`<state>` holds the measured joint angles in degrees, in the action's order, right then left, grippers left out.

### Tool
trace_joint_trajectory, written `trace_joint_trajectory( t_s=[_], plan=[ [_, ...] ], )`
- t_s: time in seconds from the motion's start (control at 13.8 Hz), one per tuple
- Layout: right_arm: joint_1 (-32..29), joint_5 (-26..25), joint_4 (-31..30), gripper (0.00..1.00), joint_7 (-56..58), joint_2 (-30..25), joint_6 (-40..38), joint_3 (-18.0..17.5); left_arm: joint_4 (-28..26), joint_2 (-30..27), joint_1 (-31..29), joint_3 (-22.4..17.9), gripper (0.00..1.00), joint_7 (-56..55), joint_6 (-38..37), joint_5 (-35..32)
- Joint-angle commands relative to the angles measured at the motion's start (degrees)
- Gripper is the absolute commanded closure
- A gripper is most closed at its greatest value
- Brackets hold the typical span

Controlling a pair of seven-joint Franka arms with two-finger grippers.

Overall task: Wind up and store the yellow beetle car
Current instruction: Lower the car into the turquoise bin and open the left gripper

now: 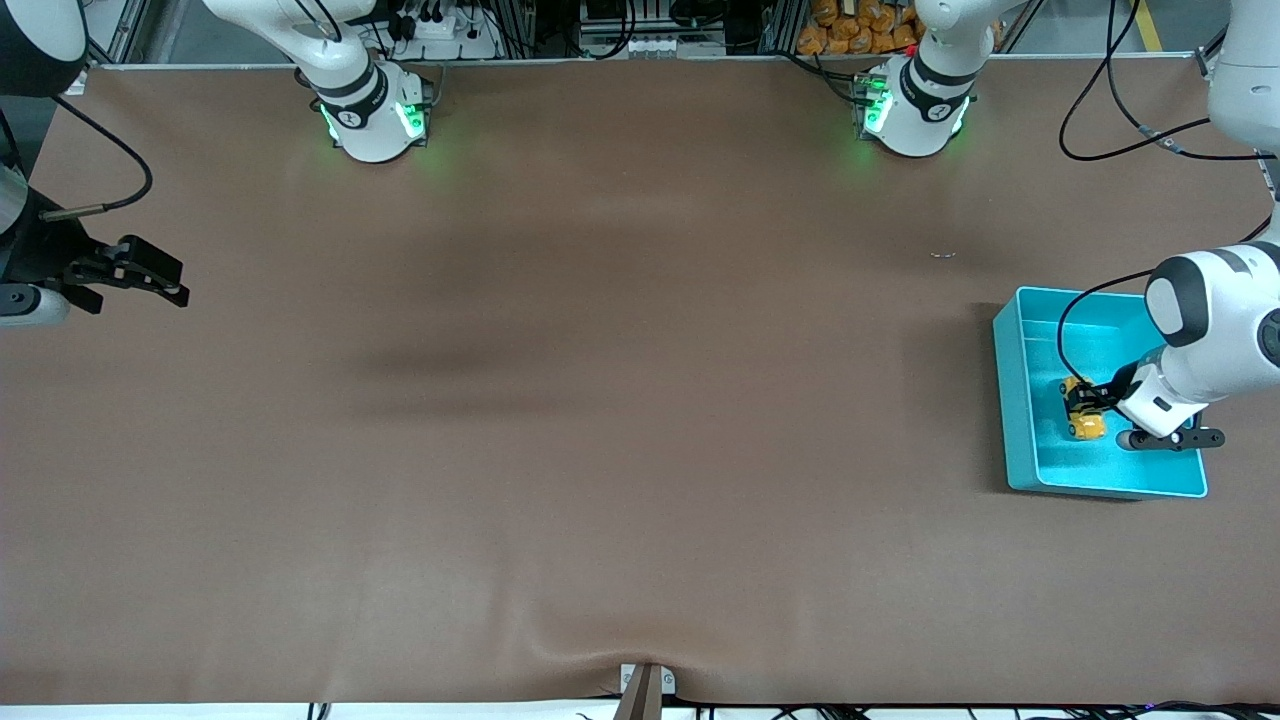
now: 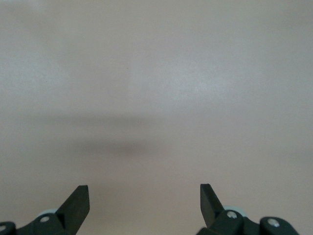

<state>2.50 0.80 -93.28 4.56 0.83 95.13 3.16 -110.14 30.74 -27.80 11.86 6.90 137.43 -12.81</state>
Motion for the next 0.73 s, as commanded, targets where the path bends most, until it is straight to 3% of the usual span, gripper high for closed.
trace_joint_trajectory(
  t_s=[0.0,0.29,0.65],
  plan=[
    [0.4,-0.9,-0.3,0.00,-0.7,-0.2,0.4,0.2,0.9,-0.7,0.1,0.5,0.00,0.2,0.3,-1.5],
    [0.4,-0.9,-0.3,0.00,-0.7,0.0,0.5,0.2,0.4,-7.0,0.2,1.4,0.00,0.0,-0.7,-1.5],
    [0.5,-0.9,-0.2,0.00,-0.7,0.0,0.5,0.2,1.1,-16.7,0.2,5.7,0.00,0.4,-9.6,-1.4]
  ],
)
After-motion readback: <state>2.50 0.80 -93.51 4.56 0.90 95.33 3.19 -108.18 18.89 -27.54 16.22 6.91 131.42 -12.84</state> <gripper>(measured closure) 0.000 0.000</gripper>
